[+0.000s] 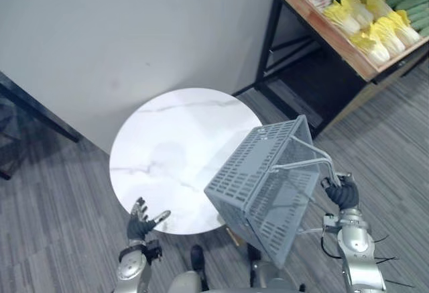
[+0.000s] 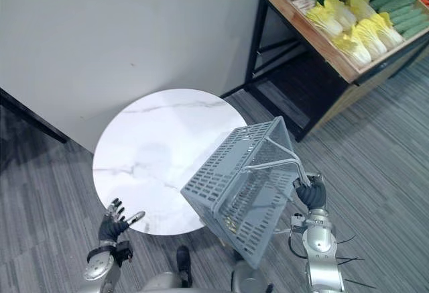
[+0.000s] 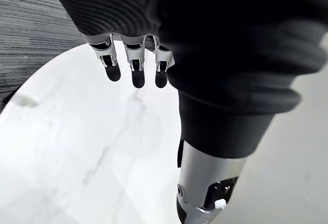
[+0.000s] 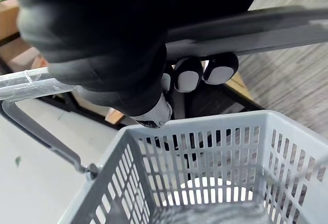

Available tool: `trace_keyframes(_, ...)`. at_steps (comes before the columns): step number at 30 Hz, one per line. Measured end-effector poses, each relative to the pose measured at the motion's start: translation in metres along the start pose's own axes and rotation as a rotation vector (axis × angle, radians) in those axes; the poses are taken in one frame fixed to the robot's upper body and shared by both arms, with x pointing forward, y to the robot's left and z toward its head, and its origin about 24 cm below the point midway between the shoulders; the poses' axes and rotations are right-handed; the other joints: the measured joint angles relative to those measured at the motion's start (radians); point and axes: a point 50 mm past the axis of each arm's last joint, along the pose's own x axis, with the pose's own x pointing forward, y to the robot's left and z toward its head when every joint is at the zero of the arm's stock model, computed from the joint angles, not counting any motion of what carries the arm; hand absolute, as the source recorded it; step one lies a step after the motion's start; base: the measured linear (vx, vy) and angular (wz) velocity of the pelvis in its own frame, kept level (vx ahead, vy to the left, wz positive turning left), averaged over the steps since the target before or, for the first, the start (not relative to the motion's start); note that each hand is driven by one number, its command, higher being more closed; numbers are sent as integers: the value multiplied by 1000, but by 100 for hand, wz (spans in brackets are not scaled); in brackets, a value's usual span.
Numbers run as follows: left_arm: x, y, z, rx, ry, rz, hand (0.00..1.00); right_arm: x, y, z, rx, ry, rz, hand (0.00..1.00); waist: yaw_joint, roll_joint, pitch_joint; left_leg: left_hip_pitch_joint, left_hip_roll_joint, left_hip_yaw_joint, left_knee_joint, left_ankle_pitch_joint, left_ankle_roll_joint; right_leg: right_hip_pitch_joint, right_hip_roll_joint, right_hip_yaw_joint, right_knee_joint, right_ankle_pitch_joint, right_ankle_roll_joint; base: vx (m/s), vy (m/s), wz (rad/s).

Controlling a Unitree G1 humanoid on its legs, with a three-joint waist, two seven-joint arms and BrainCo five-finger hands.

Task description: Pick vegetable in the basket

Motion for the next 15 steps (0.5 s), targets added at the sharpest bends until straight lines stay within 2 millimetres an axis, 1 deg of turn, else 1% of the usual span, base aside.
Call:
trace_keyframes(1,-1,0,2,-2,-7,6,0,-5,-1,-5,24,25,-2,100,2,-1,-2,4,9,-3,11,0,1,-30,-21,-25,259,-133,-42,-79,-56,-8)
trace_keyframes(2,-3,2,2,-4,-12,18,0,-10,-2,-11,54,55,-10,100,7,-10,-8,6,4,-4,23,1,0,-1,-64,-26,408,-193,-7,-62,-85,1)
trace_keyframes(3,-5,3,3,-6,-15,21,0,-12,-2,-12,62,65,-12,100,11,-13,-11,0,2,-5,33,2,-1,21,-84,-22,443,-209,4,-88,-154,4)
trace_keyframes(4,-6,1,3,-18,-18,19,0,-14,-3,-14,76,76,-15,100,22,-30,-24,-20,2,-8,63,9,-12,80,-113,-14,454,-221,10,-125,-196,2)
trace_keyframes(5,-5,-1,6,-42,-26,20,0,-13,-2,-14,92,76,-18,100,34,-32,-28,-59,12,-8,100,17,-25,140,-112,-4,361,-260,37,-139,-209,-2)
trace_keyframes(6,-5,-2,7,-52,-32,20,0,-12,-2,-14,104,76,-20,100,40,-24,-27,-82,23,-5,114,26,-36,150,-94,-10,315,-280,38,-199,-199,-19)
trace_keyframes(7,-7,-7,6,-81,-26,12,0,-11,-4,-13,122,77,-31,100,62,0,-28,-113,50,-3,118,50,-45,155,-69,-23,245,-305,36,-238,-193,-24)
trace_keyframes(8,-9,-13,5,-101,-24,0,0,-11,-7,-15,144,85,-45,100,80,15,-28,-139,74,-5,117,74,-59,163,-48,-47,188,-331,7,-305,-239,-21)
trace_keyframes(9,-10,-17,5,-111,-23,-8,0,-11,-9,-15,158,88,-55,100,83,25,-26,-150,86,-13,112,93,-68,160,-35,-59,177,-345,-1,-330,-266,18)
trace_keyframes(10,-12,-24,3,-131,-14,-23,0,-11,-15,-17,183,97,-83,100,77,56,-24,-169,107,-29,73,162,-72,136,-2,-89,194,-336,-22,-390,-280,56)
trace_keyframes(11,-12,-28,6,-135,-23,-39,0,-13,-22,-21,208,113,-113,100,64,59,-24,-163,102,-46,-33,290,-99,107,-2,-124,205,-327,-50,-368,-223,73)
trace_keyframes(12,-12,-29,9,-140,-36,-45,0,-13,-24,-21,219,116,-126,100,52,53,-22,-162,100,-50,-68,323,-117,98,-5,-152,203,-321,-69,-336,-203,66)
trace_keyframes(13,-12,-30,11,-139,-46,-48,0,-13,-29,-22,241,120,-164,100,52,45,-16,-173,104,-34,40,239,-102,89,-9,-181,200,-305,-94,-227,-148,39)
trace_keyframes(14,-12,-29,12,-137,-47,-50,0,-13,-31,-23,258,126,-183,100,52,41,-14,-173,102,-34,116,166,-78,88,-13,-189,196,-296,-101,-298,-202,29)
trace_keyframes(15,-12,-28,11,-130,-44,-51,0,-16,-32,-25,285,138,-195,100,49,34,-10,-152,103,-40,259,37,-58,88,-15,-192,185,-273,-111,-192,-125,11)
